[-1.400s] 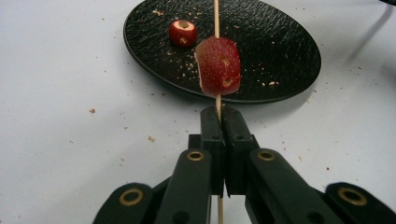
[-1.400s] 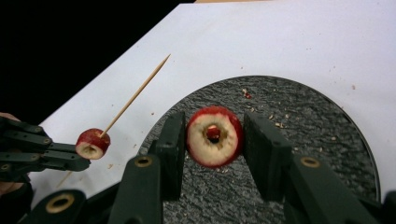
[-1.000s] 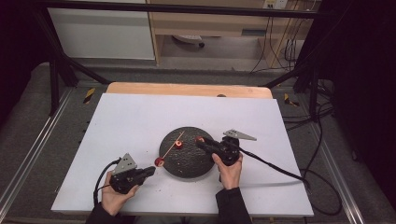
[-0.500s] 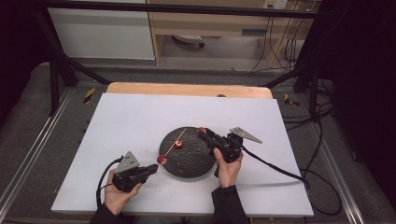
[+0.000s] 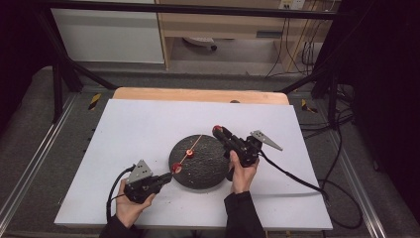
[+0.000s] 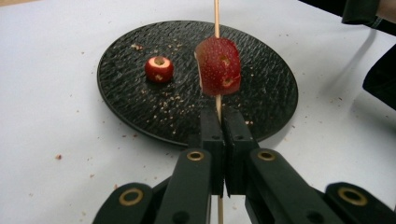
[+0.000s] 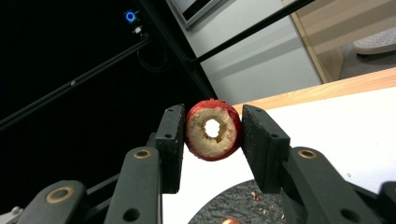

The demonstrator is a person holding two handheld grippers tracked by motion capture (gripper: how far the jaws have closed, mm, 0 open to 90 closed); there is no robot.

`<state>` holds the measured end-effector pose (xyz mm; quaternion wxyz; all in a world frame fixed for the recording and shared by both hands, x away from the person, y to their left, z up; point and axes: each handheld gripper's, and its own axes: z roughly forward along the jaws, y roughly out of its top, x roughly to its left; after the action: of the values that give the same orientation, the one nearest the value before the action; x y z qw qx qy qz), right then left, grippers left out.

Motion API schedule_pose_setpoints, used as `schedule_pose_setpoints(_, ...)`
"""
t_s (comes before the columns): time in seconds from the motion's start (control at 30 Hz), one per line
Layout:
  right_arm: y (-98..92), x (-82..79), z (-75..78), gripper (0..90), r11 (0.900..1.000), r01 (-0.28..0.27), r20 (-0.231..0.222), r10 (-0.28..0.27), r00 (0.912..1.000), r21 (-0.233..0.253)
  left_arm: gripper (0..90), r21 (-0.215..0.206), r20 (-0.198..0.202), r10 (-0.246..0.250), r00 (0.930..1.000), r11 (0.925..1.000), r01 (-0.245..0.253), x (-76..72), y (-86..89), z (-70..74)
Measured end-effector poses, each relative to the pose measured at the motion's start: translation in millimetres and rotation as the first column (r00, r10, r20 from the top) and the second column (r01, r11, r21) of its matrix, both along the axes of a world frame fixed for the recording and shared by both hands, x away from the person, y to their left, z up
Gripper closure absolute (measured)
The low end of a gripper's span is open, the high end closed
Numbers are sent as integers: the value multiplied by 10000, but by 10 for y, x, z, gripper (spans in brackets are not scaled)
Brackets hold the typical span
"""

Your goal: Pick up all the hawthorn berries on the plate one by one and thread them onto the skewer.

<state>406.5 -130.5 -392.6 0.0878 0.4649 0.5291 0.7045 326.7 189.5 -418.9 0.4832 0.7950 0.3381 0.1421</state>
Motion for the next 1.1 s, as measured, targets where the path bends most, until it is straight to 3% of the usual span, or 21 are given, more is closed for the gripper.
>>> schedule_pose_setpoints(0.77,-46,54,83,611,9937,485,358,-523,9980,1006,882,-261,333,-270,9991,9993,279,4,-272,121)
schedule_pose_setpoints(1.1,-41,42,87,611,9910,441,374,-492,9981,1264,882,-360,389,-244,9989,9990,258,12,-328,137)
